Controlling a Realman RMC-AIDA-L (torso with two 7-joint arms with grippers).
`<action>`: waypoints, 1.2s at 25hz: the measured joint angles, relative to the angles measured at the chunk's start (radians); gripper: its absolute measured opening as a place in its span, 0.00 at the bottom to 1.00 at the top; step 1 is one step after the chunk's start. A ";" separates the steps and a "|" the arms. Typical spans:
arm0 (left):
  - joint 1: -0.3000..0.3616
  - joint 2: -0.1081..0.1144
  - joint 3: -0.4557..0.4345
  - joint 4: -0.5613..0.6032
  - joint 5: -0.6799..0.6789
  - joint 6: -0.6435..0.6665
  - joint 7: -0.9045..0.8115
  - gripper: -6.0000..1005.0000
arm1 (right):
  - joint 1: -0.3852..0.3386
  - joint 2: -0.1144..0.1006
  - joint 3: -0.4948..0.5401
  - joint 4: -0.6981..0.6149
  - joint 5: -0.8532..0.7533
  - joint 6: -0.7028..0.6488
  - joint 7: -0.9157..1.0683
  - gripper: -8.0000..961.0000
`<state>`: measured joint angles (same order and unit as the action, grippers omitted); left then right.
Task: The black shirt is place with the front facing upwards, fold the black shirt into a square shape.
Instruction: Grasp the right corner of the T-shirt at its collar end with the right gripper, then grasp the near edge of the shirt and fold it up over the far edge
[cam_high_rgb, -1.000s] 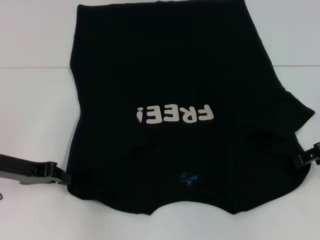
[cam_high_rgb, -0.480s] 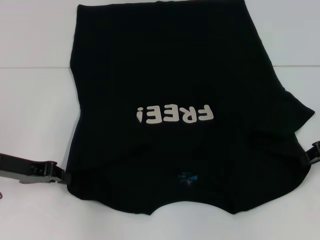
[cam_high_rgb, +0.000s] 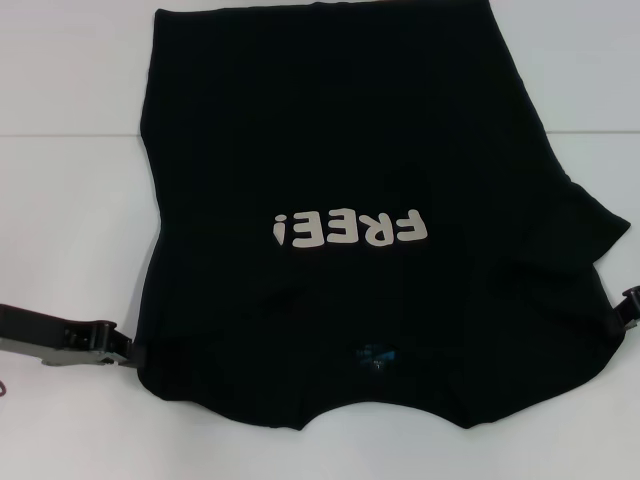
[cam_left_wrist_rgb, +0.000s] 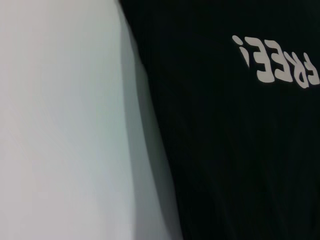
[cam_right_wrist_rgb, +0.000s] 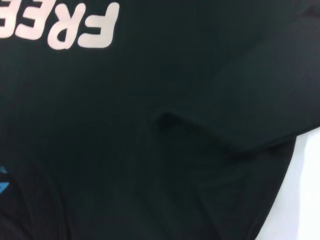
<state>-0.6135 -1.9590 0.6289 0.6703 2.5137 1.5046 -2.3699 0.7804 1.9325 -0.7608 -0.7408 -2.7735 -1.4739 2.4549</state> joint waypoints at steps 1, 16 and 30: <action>0.000 0.001 0.000 0.000 0.000 0.003 0.000 0.02 | 0.000 -0.003 0.000 0.000 0.000 -0.009 -0.005 0.05; 0.003 0.065 0.009 -0.077 0.088 0.495 0.134 0.03 | -0.078 -0.019 0.000 -0.037 -0.089 -0.474 -0.286 0.05; -0.101 0.102 -0.346 -0.083 0.070 0.329 0.047 0.03 | -0.050 -0.070 0.353 -0.008 0.109 -0.341 -0.164 0.05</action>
<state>-0.7149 -1.8565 0.2831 0.5873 2.5839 1.8336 -2.3233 0.7302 1.8625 -0.4077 -0.7484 -2.6649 -1.8152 2.2914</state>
